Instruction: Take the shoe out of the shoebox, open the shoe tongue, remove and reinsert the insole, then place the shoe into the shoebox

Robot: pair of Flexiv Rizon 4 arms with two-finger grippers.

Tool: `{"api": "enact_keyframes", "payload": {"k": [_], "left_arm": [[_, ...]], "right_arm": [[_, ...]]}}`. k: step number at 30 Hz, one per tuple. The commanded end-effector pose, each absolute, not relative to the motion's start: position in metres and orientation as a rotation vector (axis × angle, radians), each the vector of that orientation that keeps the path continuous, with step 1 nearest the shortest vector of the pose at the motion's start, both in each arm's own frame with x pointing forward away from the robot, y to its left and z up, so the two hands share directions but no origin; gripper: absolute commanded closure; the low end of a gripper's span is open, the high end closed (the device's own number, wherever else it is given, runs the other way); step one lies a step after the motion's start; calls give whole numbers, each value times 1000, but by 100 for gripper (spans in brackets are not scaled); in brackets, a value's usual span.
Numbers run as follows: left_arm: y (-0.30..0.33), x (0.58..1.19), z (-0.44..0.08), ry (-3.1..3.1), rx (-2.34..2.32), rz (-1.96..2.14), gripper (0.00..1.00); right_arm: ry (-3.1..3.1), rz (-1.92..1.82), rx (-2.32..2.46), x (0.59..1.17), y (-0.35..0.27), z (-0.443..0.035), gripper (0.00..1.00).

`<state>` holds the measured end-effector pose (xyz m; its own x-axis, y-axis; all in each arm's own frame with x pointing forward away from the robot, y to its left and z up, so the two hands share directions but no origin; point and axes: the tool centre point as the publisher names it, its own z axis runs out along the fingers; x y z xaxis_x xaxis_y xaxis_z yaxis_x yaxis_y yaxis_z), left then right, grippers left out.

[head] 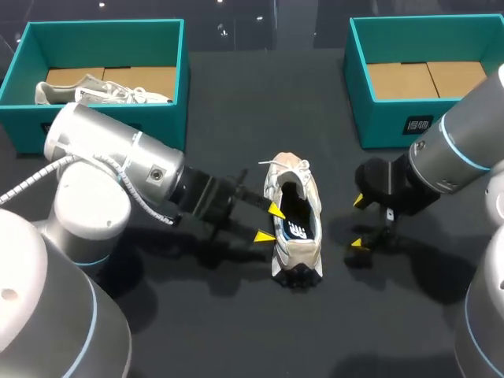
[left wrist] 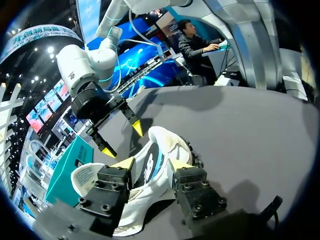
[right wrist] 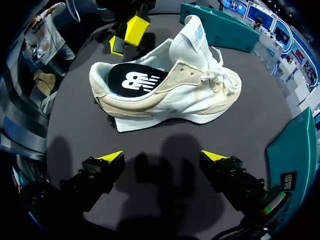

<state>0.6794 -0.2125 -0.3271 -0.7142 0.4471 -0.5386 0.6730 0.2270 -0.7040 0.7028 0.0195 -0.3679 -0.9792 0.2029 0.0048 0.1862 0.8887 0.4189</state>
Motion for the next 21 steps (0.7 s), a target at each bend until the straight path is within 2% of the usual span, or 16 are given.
{"api": "enact_keyframes", "payload": {"k": [1, 8, 9, 11, 21], "left_arm": [[-187, 674, -311, 2336, 1118, -1425, 59], [-164, 673, -298, 2396, 1170, -1375, 60], [-161, 672, -295, 2401, 1190, -1373, 64], [-153, 671, -290, 2394, 1310, -1386, 100], [-142, 670, -284, 2397, 1414, -1419, 100]], "right_arm": [[3016, 665, 312, 695, 2, -356, 0], [3017, 658, 319, 694, -15, -350, 0], [3017, 660, 315, 694, -17, -348, 0], [3048, 656, 257, 694, -21, -346, 0], [3065, 640, 240, 695, -23, -346, 0]]}}
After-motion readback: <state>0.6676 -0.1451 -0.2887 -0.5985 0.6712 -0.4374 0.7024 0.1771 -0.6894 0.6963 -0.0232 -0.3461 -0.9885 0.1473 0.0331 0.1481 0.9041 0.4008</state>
